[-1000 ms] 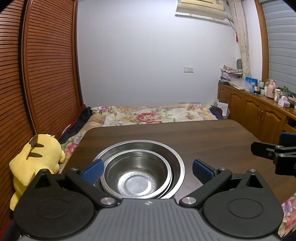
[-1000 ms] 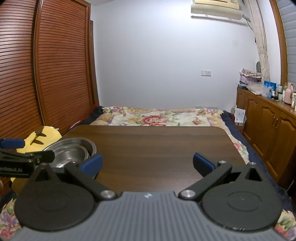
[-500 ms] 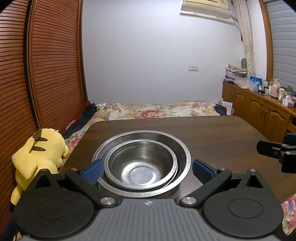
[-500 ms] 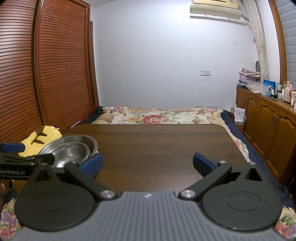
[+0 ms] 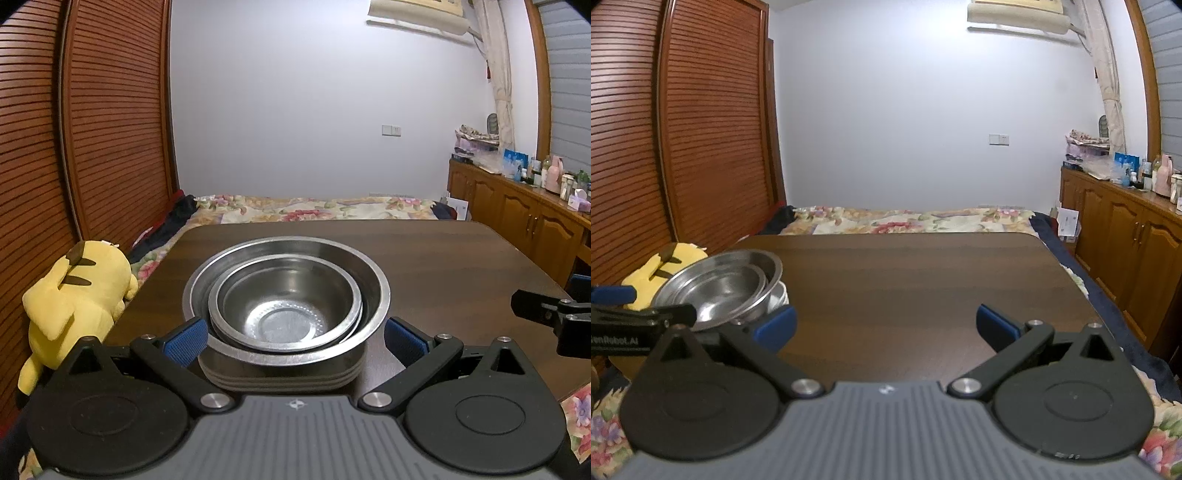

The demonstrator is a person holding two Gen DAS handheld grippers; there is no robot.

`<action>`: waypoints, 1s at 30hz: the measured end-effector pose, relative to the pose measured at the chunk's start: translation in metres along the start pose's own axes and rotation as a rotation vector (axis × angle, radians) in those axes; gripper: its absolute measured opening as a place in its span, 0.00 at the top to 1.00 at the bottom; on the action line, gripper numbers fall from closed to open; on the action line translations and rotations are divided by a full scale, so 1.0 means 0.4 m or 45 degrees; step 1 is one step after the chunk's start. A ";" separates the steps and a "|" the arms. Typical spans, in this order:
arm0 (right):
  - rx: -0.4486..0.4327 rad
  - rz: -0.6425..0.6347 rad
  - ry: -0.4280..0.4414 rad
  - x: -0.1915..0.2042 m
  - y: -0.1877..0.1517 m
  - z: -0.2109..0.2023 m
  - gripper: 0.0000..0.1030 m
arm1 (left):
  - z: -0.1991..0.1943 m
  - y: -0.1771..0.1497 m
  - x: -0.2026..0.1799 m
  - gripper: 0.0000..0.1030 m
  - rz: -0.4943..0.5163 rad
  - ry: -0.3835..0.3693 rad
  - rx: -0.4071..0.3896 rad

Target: Organize plates and bowls

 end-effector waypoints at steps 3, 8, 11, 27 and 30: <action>0.011 0.004 -0.001 0.000 -0.008 0.001 0.00 | 0.000 -0.003 0.001 0.00 0.003 0.002 0.001; 0.012 0.008 -0.004 -0.003 -0.006 0.000 0.00 | -0.001 -0.005 0.001 0.00 -0.001 0.000 0.001; 0.012 0.009 -0.005 -0.004 -0.006 -0.001 0.00 | -0.001 -0.005 0.001 0.00 -0.001 0.001 0.000; 0.006 0.011 -0.011 -0.016 -0.002 -0.002 0.00 | 0.001 -0.006 0.004 0.00 -0.005 0.003 0.000; 0.007 0.016 -0.015 -0.019 -0.002 0.000 0.00 | 0.001 -0.005 0.004 0.00 -0.006 0.003 -0.001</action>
Point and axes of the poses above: each gripper's, at about its wrist camera, not at the fingertips, and z roughly the way its jaws point, x to its left, y to its top, the point moved 6 cm from there along z, roughly the way its jaws point, and after that the axes turned 3 degrees about x, right-handed, at the moved point
